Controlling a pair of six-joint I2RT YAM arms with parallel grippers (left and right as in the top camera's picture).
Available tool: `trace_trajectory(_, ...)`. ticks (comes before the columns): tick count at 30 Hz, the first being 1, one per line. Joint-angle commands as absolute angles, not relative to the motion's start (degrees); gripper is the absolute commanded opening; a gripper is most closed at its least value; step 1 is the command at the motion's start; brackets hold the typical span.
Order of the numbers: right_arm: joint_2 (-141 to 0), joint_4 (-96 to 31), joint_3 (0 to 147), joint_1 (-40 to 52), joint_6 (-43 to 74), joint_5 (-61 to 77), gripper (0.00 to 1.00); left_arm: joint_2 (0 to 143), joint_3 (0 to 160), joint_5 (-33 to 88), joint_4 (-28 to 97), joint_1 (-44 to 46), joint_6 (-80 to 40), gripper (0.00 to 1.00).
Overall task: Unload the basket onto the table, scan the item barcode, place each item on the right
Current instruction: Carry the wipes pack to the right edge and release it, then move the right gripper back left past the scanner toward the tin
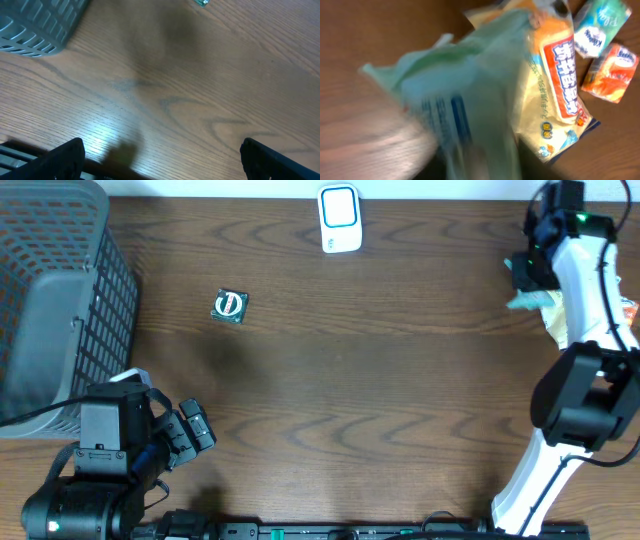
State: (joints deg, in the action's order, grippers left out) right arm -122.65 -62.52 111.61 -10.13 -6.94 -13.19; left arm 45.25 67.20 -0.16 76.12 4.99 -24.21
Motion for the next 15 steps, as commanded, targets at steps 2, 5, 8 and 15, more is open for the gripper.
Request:
trace_trajectory(2, -122.8, -62.8, 107.5, -14.3, -7.8, -7.7, 0.82, 45.3, 67.2, -0.5, 76.3, 5.1, -24.5, 0.97)
trace_trajectory(5, -122.8, -62.8, 106.0, -15.0, -7.7, -4.5, 0.92, 45.3, 67.2, -0.5, 76.3, 5.1, -24.5, 0.98)
trace_trajectory(8, -122.3, -63.0, 106.0, -14.6, -6.2, -2.5, 0.97, 45.3, 67.2, -0.5, 76.3, 5.1, -24.5, 0.98)
trace_trajectory(15, -115.8, -60.7, 106.1, -11.3, -2.5, 3.5, 0.97, 45.3, 67.2, -0.5, 76.3, 5.1, -24.5, 0.98)
